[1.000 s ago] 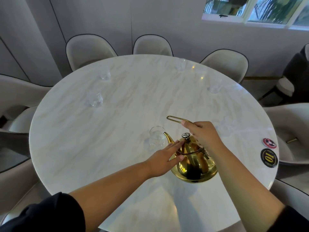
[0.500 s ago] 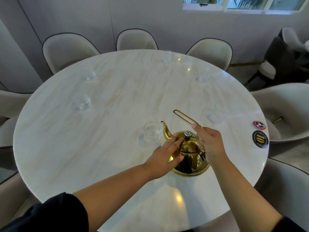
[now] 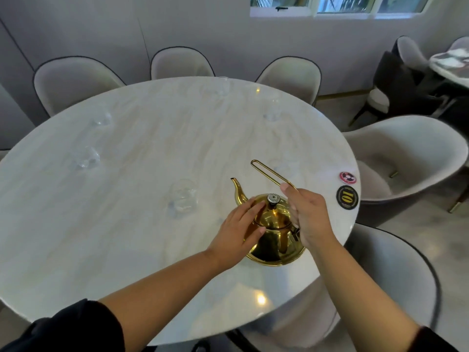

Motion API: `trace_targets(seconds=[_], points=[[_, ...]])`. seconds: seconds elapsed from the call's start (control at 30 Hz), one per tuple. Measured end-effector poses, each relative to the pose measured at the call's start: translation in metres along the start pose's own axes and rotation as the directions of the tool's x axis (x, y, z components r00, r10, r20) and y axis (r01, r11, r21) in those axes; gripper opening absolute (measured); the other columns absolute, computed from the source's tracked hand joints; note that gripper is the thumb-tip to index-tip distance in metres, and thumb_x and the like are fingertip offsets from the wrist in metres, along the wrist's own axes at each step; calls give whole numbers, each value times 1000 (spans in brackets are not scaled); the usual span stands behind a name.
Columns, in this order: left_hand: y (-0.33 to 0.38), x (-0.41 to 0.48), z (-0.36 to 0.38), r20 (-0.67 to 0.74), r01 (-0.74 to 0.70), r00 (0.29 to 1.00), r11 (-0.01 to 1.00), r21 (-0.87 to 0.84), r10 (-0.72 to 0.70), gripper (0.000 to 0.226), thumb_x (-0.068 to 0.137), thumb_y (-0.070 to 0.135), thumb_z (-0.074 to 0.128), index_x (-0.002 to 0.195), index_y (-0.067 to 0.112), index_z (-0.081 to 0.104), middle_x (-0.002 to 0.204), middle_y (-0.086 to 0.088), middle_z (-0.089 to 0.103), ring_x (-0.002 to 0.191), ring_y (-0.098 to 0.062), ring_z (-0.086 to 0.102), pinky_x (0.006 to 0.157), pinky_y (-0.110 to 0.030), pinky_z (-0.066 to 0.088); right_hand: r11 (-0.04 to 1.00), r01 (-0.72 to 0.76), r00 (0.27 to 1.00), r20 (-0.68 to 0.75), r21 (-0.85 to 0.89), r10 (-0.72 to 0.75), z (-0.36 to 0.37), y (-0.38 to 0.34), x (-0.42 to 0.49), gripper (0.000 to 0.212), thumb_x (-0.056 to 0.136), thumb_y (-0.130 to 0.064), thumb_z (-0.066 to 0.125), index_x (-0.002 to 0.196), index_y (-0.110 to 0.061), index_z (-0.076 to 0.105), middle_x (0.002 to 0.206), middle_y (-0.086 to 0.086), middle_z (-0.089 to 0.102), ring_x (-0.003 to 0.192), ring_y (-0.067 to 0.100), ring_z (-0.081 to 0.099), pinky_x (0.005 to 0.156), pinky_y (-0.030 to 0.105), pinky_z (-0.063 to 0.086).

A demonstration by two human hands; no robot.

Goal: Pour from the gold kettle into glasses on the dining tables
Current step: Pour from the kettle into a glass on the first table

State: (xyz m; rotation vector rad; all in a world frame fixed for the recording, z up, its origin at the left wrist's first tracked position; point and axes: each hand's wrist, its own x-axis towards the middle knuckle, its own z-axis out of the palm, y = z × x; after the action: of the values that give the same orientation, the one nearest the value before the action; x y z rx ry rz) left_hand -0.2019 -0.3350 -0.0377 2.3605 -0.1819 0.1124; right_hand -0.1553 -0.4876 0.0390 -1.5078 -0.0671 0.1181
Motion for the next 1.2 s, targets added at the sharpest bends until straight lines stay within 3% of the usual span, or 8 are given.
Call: trace_targets(seconds=[0.37, 0.57, 0.67, 0.87, 0.93, 1.03, 1.1, 1.2], points=[[133, 4, 101, -191, 77, 978, 994, -77, -90, 52, 95, 41, 44, 143, 28, 29, 153, 1, 27, 140, -16, 22, 115, -32, 19, 998, 66, 994, 92, -7, -65, -138, -24, -15, 55, 87, -24, 66, 46, -14, 31, 36, -8, 25, 36, 9, 21, 49, 27, 22], [170, 24, 126, -166, 67, 983, 997, -41, -73, 53, 95, 43, 44, 143, 31, 28, 153, 3, 26, 140, -15, 21, 112, -27, 18, 998, 38, 996, 73, 39, -41, -188, -37, -11, 63, 91, -21, 61, 31, -23, 44, 31, -11, 36, 30, 4, 32, 42, 15, 31], [178, 39, 135, -153, 49, 987, 998, -32, -54, 52, 95, 43, 45, 142, 32, 28, 152, 4, 28, 139, -15, 23, 110, -25, 18, 999, 13, 999, 52, 38, -15, -206, -39, -1, 61, 90, -24, 63, 32, -24, 43, 32, -10, 33, 31, 5, 27, 44, 20, 30], [183, 81, 159, -161, 46, 986, 999, -6, -46, 51, 95, 44, 43, 143, 35, 27, 152, 4, 28, 139, -16, 24, 110, -29, 20, 1000, 16, 998, 67, 25, -18, -234, -37, 35, 53, 89, -27, 63, 44, -12, 39, 33, -8, 31, 34, 8, 26, 74, 51, 47], [182, 97, 166, -170, 50, 984, 999, -9, -51, 51, 95, 45, 42, 142, 36, 27, 152, 4, 27, 139, -16, 23, 110, -28, 19, 1000, 6, 997, 74, 18, -7, -242, -34, 52, 53, 90, -25, 62, 46, -11, 37, 33, -9, 31, 33, 7, 26, 85, 50, 47], [177, 123, 176, -171, 85, 981, 996, -27, -88, 51, 94, 46, 41, 142, 35, 27, 152, 6, 26, 138, -16, 22, 111, -29, 20, 1000, 29, 992, 122, 9, -30, -253, -27, 84, 54, 89, -23, 63, 43, -13, 37, 32, -10, 30, 32, 5, 25, 52, 30, 41], [175, 138, 182, -167, 104, 980, 993, -51, -111, 51, 94, 46, 41, 142, 35, 26, 153, 7, 24, 139, -14, 21, 111, -29, 19, 999, 53, 988, 148, 1, -53, -259, -24, 105, 55, 88, -22, 64, 41, -16, 37, 33, -11, 30, 32, 4, 24, 49, 23, 32], [173, 160, 186, -141, 145, 978, 987, -71, -154, 52, 95, 45, 41, 143, 36, 24, 154, 8, 20, 141, -13, 18, 112, -28, 17, 998, 56, 984, 169, -18, -53, -264, -22, 132, 61, 88, -22, 65, 34, -24, 35, 32, -11, 29, 31, 4, 23, 58, 27, 37]])
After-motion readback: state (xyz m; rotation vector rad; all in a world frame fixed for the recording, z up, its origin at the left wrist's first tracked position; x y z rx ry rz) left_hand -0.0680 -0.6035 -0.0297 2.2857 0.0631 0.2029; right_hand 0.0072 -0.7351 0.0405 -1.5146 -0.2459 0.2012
